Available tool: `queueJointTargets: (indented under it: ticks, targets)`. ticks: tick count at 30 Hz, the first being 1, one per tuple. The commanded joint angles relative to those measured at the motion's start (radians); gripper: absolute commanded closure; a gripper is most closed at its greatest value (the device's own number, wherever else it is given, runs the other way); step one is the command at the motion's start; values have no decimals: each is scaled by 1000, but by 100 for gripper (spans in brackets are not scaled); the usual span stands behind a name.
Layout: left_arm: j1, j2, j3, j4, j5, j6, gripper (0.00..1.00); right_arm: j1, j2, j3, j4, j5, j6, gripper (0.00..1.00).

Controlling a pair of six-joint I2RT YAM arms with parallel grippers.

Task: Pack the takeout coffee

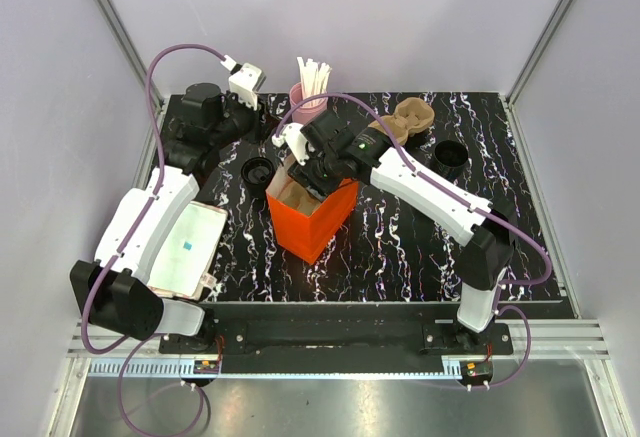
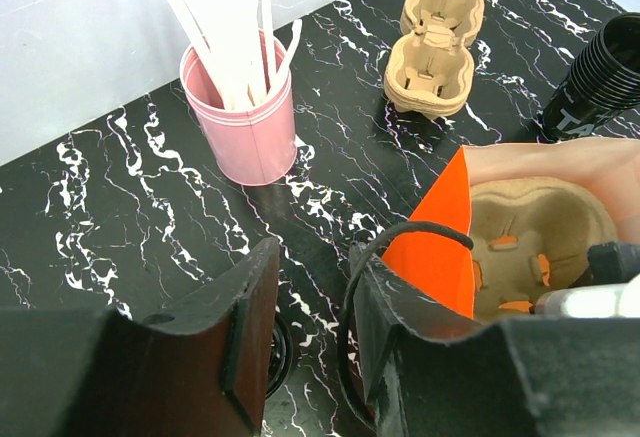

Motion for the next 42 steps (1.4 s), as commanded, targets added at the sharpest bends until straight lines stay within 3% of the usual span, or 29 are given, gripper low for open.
queueJointTargets:
  ticks: [1,27,42]
  targets:
    - [5,-39,-6,55,17,-10,60,-8,-4,50,4,-9,4,39]
    - [5,-40,-25,68,42,-16,54,-8,-43,128,-39,12,-40,5]
    - [5,-49,-31,71,56,-22,53,-6,-105,192,-48,67,-72,0]
